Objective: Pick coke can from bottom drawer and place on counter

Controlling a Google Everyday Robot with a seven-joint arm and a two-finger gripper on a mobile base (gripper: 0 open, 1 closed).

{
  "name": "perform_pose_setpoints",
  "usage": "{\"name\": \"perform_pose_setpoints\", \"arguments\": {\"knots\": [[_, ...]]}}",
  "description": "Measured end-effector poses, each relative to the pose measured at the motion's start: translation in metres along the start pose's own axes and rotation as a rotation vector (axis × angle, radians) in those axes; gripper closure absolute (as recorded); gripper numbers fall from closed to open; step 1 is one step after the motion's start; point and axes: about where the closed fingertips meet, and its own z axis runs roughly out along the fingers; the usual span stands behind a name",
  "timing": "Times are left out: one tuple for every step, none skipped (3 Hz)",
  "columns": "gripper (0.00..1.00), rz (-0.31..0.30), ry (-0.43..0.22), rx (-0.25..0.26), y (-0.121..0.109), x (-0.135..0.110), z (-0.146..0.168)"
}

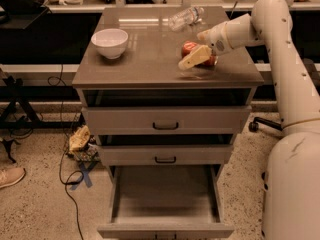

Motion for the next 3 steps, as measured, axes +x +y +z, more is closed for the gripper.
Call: {"name": "perform_pose_setpoints", "arguments": {"knots": [[0.00, -0.019, -0.014, 0.027, 0.001, -0.005, -0.006], [0.00, -0.079, -0.040, 0.132, 0.003, -0.020, -0.050], [0.00, -0.126, -0.077, 0.258, 0.016, -0.033, -0.108]]}}
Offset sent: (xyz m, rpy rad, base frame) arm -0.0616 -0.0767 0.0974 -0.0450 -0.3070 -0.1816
